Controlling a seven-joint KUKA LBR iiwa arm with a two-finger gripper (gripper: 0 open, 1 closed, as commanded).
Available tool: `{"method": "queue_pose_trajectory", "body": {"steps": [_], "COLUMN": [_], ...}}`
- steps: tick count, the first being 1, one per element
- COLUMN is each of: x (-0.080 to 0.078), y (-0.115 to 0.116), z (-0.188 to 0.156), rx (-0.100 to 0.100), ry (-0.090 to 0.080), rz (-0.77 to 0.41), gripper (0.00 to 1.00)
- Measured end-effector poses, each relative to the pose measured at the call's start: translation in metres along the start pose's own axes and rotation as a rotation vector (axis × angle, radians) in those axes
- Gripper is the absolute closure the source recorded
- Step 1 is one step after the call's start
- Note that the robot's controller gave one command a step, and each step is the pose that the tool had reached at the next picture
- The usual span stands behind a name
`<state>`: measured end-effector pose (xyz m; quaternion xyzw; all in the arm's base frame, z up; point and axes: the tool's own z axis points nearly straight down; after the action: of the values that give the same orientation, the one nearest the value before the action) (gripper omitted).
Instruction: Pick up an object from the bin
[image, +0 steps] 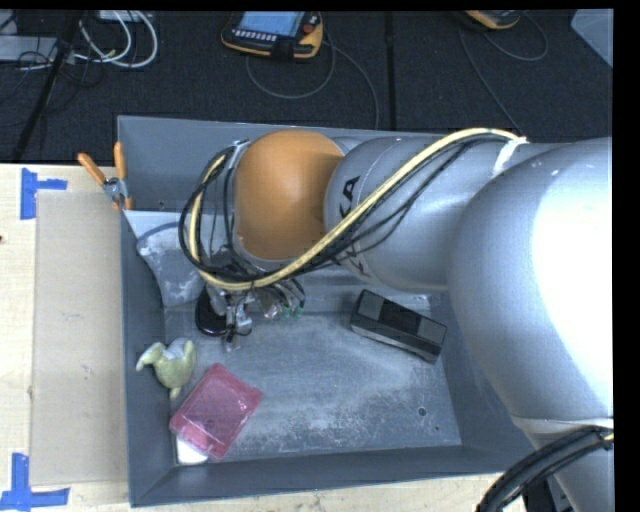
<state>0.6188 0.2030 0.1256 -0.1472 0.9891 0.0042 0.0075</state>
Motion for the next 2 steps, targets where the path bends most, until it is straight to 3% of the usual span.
{"method": "queue_pose_trajectory", "body": {"steps": [1,2], "x": [0.0014,0.0014], "y": [-0.0057,-0.0058], "z": [0.0477,0.0477], "rx": [-0.003,-0.003], "ry": [0.013,0.013], "rz": [-0.064,-0.063], "gripper": [1.00,1.00]}}
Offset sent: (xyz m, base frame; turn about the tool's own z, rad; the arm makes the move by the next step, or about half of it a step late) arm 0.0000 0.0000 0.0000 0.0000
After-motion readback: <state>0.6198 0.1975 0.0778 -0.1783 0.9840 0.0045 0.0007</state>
